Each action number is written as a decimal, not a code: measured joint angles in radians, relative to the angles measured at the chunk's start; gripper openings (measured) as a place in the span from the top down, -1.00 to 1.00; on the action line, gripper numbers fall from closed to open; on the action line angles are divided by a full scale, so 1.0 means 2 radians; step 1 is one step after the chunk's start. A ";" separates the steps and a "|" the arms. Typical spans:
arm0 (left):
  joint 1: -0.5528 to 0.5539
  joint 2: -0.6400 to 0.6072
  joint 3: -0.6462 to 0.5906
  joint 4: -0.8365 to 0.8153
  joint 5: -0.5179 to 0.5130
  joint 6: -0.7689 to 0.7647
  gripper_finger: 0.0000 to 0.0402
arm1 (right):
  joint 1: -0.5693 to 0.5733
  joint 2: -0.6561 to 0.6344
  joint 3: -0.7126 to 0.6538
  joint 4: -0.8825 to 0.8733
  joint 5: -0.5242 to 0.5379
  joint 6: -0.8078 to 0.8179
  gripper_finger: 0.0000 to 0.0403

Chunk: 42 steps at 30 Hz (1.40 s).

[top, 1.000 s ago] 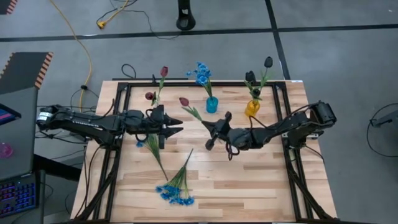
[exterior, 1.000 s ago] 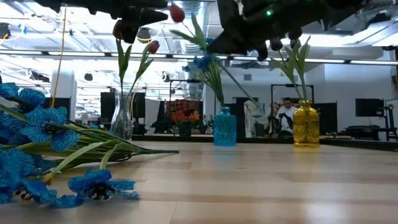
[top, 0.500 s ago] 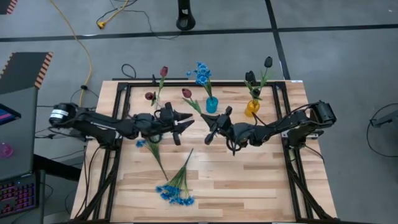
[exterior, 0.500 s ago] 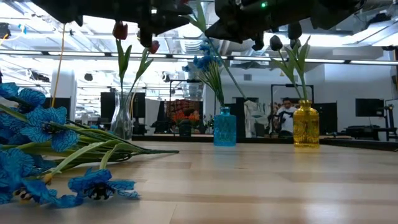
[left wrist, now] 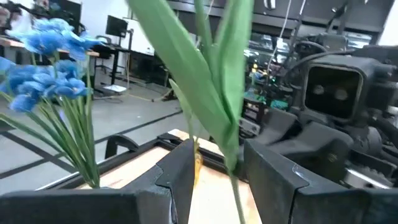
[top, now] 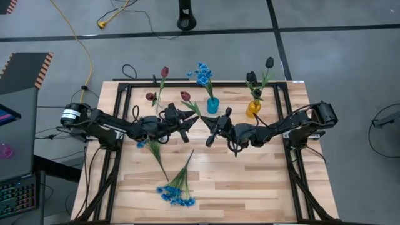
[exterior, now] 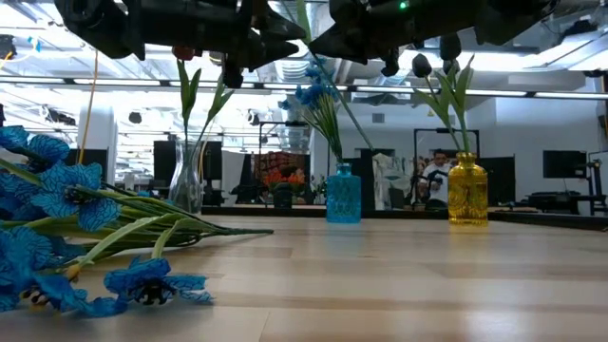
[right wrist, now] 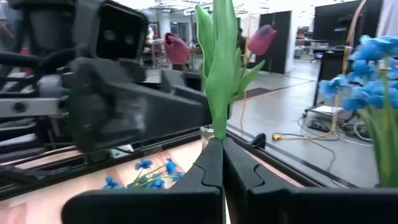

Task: Sort flowers into vase by color
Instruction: Put the red flower into the transparent vase

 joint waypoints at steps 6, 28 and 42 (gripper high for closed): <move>0.005 0.000 0.001 0.013 0.002 0.000 0.37 | 0.000 0.000 0.000 0.000 -0.001 0.000 0.88; 0.005 0.000 0.010 -0.005 0.029 0.004 0.37 | 0.000 0.000 0.000 0.000 -0.048 0.000 0.87; 0.004 0.000 0.010 -0.004 0.016 0.010 0.76 | -0.001 0.000 0.000 0.000 -0.052 0.000 0.87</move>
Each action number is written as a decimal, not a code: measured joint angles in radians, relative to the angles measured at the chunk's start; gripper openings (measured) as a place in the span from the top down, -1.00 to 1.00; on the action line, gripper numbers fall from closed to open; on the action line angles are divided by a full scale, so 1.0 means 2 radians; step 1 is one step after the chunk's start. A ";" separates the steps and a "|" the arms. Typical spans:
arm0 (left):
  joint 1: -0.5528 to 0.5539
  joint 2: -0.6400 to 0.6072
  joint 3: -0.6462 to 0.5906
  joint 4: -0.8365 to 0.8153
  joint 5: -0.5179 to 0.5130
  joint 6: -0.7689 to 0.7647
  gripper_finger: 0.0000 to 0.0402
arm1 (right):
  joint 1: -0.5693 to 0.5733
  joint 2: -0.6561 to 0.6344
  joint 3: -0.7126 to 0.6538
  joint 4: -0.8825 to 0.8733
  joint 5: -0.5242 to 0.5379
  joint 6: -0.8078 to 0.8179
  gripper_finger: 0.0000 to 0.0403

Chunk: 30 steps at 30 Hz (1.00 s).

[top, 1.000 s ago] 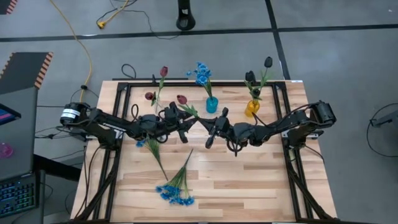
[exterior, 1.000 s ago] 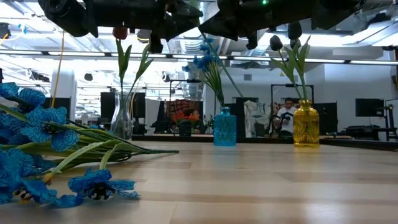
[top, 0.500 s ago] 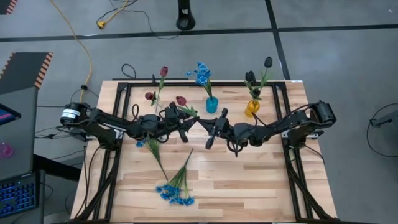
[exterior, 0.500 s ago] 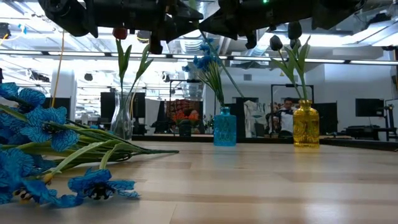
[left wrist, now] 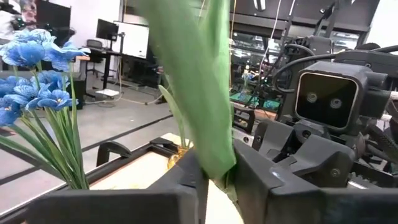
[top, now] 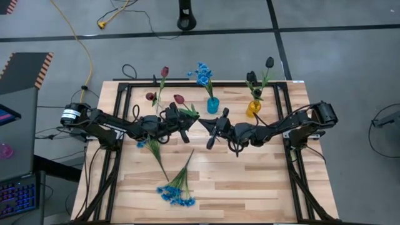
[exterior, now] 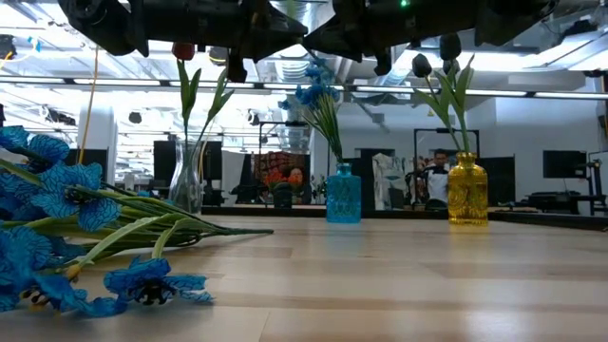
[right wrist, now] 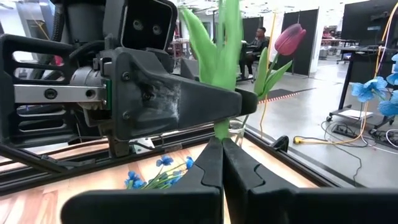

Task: Sort flowers into vase by color
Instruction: Put the red flower into the transparent vase

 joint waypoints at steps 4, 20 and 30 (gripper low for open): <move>0.000 0.000 0.000 0.000 -0.002 0.009 0.94 | 0.000 0.000 0.000 0.000 -0.001 0.000 0.85; 0.000 -0.121 0.000 -0.152 -0.020 0.061 0.93 | 0.000 0.000 0.038 -0.049 0.003 -0.001 0.19; 0.000 -0.314 0.000 -0.375 -0.047 0.053 0.92 | 0.000 0.000 0.038 -0.062 0.004 -0.001 0.00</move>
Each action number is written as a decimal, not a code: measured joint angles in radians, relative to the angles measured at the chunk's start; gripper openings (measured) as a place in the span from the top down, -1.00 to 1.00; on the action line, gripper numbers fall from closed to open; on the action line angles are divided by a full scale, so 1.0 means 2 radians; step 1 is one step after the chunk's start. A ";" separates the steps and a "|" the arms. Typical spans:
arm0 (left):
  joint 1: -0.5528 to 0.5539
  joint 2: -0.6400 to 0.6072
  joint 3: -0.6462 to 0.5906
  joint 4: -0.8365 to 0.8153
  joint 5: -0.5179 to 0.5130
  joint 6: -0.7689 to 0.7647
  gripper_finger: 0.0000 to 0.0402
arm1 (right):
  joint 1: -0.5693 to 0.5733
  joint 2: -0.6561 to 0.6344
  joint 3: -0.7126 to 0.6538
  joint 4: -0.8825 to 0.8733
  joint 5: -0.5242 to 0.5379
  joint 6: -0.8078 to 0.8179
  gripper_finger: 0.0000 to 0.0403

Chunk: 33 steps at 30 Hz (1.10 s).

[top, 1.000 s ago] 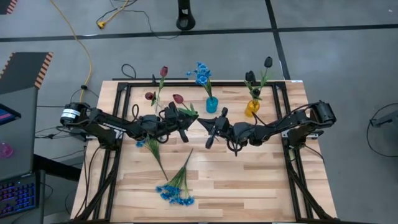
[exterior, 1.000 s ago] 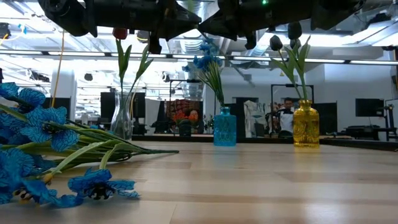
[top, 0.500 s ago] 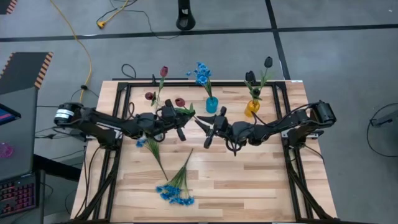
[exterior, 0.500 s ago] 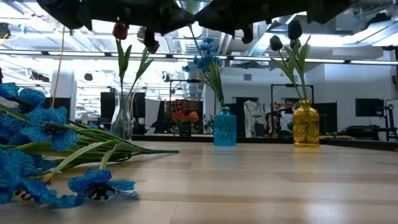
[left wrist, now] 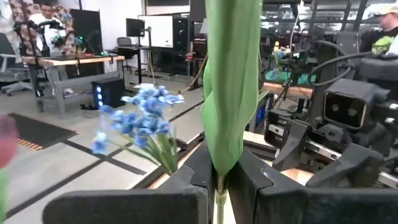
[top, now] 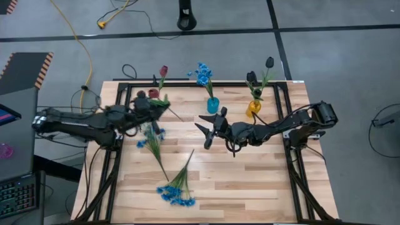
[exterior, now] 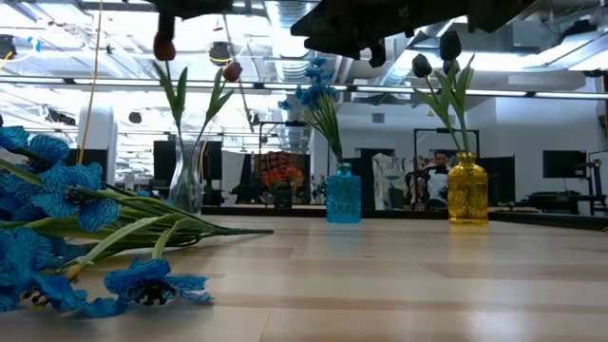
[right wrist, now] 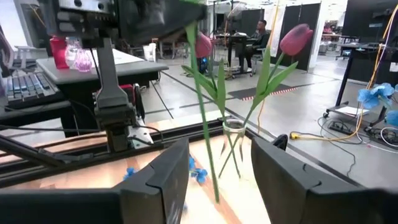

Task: Sort flowers into vase by color
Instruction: Put the red flower into the transparent vase

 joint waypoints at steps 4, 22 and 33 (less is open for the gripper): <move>0.000 -0.069 0.000 -0.059 0.000 -0.011 0.92 | 0.000 0.000 0.000 0.001 0.000 0.001 0.01; 0.000 -0.225 0.000 -0.059 -0.061 0.049 0.92 | 0.000 0.000 0.000 -0.006 0.000 0.001 0.02; 0.000 -0.218 0.039 -0.030 -0.185 0.151 0.92 | 0.000 0.000 0.000 -0.010 0.000 0.001 0.02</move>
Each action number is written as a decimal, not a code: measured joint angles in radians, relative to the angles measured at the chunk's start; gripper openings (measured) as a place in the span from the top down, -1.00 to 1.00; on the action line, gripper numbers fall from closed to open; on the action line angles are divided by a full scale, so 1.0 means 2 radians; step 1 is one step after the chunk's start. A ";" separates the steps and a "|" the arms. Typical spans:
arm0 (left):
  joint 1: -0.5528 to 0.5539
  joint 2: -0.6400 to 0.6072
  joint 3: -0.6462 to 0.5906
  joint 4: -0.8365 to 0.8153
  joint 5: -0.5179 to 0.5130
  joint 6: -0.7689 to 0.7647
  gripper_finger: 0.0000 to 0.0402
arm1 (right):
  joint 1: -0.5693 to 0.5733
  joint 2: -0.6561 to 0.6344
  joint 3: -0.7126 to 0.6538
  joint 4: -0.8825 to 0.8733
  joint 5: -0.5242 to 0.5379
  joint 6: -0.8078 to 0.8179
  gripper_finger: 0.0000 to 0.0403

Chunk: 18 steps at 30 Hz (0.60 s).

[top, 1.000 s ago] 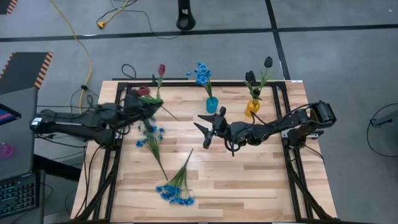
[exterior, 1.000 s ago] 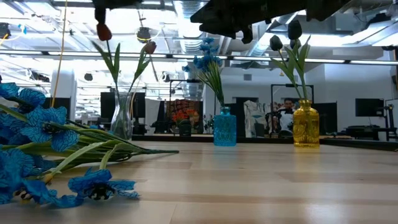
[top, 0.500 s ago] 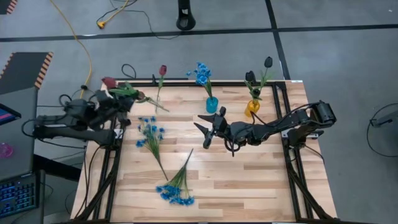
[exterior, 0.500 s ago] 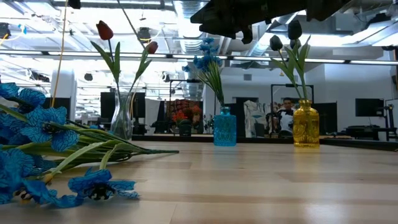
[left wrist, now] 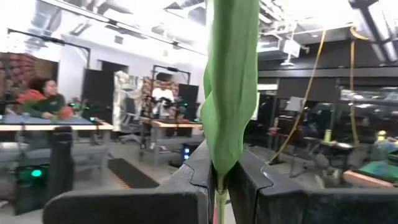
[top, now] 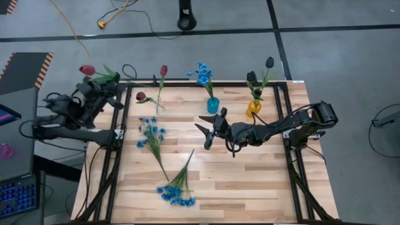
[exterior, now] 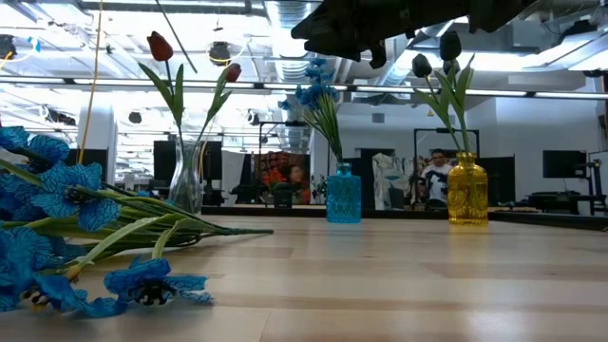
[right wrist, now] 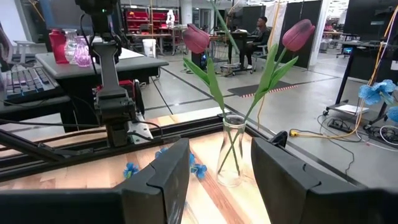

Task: Sort flowers into vase by color
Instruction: Put the red flower into the transparent vase

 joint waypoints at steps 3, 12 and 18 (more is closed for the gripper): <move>0.000 0.012 0.021 -0.014 -0.009 0.018 0.92 | 0.000 0.000 0.000 0.000 0.000 0.000 0.02; 0.012 0.052 0.069 -0.098 -0.013 0.016 0.92 | 0.000 0.000 0.000 0.000 0.000 0.000 0.02; 0.064 0.078 0.085 -0.149 0.102 -0.038 0.92 | 0.000 0.000 0.000 0.000 0.000 0.000 0.02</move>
